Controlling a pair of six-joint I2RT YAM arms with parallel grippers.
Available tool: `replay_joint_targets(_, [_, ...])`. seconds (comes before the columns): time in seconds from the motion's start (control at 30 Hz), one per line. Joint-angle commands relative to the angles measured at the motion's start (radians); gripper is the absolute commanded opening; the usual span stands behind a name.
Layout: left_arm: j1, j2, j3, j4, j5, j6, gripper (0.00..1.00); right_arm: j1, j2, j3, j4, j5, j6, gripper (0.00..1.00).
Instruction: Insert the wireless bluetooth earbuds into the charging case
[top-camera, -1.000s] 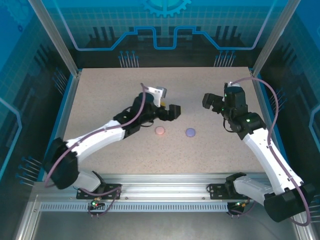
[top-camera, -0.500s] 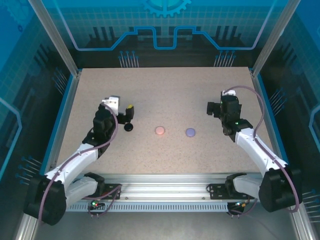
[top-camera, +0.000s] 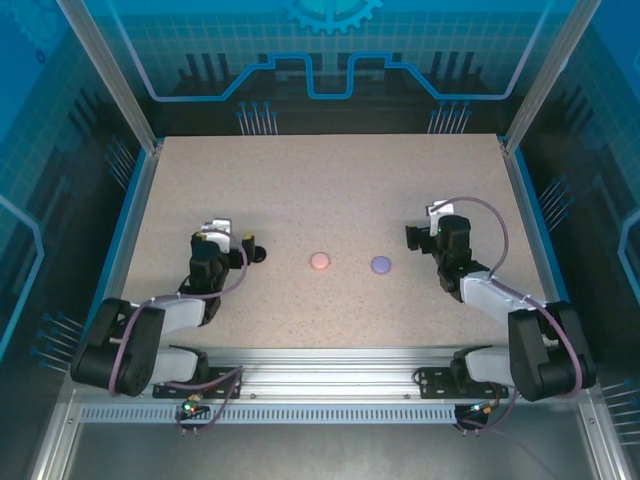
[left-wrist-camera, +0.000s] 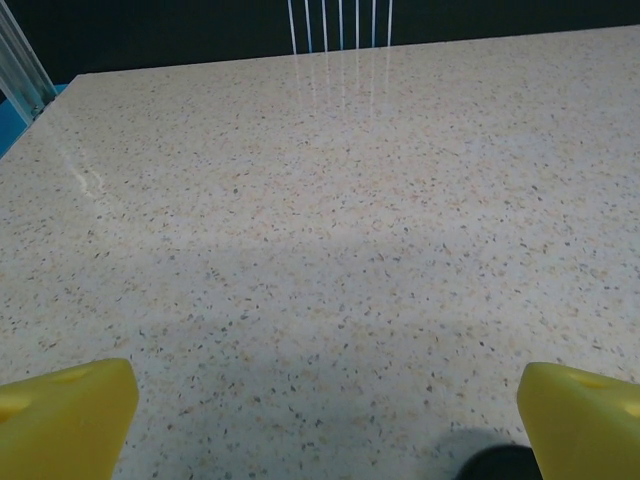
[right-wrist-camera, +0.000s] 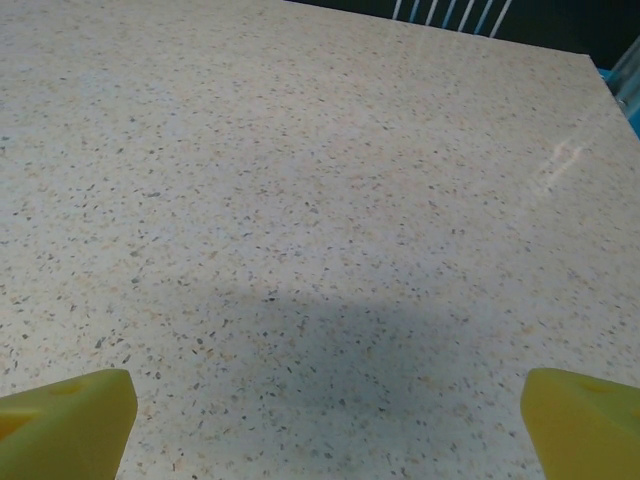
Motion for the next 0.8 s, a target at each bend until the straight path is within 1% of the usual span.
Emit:
replay_joint_targets(0.0, [0.048, 0.051, 0.021, 0.135, 0.093, -0.03, 0.99, -0.064, 0.031, -0.059, 0.222, -0.083, -0.014, 1.0])
replay_joint_targets(0.1, [0.105, 0.104, 0.028, 0.167, 0.173, -0.069, 0.99, -0.105, 0.082, -0.086, 0.32, -0.158, 0.019, 1.0])
replay_joint_targets(0.17, [0.135, 0.148, 0.031, 0.2, 0.225, -0.084, 0.99, -0.111, 0.144, -0.099, 0.401, -0.179, 0.025, 1.0])
replay_joint_targets(0.23, [0.146, 0.191, 0.043, 0.219, 0.267, -0.084, 0.99, -0.105, 0.21, -0.109, 0.49, -0.2, 0.004, 1.0])
replay_joint_targets(0.27, [0.149, 0.204, 0.052, 0.224, 0.285, -0.08, 0.99, -0.106, 0.2, -0.09, 0.432, -0.22, 0.0, 1.0])
replay_joint_targets(0.37, [0.15, 0.209, 0.084, 0.173, 0.327, -0.059, 0.99, -0.123, 0.213, -0.03, 0.333, -0.297, -0.008, 1.0])
replay_joint_targets(0.43, [0.148, 0.207, 0.123, 0.095, 0.362, -0.043, 0.99, -0.127, 0.215, -0.031, 0.335, -0.305, -0.008, 1.0])
replay_joint_targets(0.47, [0.148, 0.206, 0.138, 0.061, 0.368, -0.041, 0.99, -0.129, 0.215, -0.03, 0.333, -0.305, -0.005, 1.0])
replay_joint_targets(0.6, [0.15, 0.211, 0.16, 0.028, 0.267, -0.079, 0.99, -0.131, 0.215, -0.027, 0.331, -0.307, -0.004, 1.0])
replay_joint_targets(0.77, [0.144, 0.21, 0.159, 0.029, 0.246, -0.076, 0.99, -0.117, 0.215, -0.03, 0.333, -0.282, -0.01, 1.0])
